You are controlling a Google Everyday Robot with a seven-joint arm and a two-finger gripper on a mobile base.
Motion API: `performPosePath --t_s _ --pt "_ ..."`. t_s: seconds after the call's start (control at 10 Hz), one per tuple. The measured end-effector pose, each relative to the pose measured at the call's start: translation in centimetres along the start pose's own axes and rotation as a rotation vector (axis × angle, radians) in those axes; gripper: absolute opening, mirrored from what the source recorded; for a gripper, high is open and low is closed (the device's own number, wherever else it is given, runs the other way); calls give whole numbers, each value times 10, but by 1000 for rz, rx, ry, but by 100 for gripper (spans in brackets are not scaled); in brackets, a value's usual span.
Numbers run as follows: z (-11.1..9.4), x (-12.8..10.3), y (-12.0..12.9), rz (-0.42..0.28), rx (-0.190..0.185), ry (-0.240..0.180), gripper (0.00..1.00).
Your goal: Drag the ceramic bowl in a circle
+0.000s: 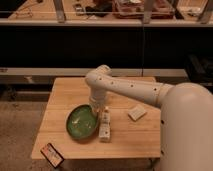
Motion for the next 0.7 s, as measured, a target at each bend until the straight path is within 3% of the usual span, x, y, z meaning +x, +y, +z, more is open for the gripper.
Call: performPosePath --t_s 0.3,0.5,0.7 --pt "11 -5 -60 -132 42 -27 0" --pt "18 -1 -85 -178 64 -38 0" --pt "22 21 -108 -186 99 -28 0"
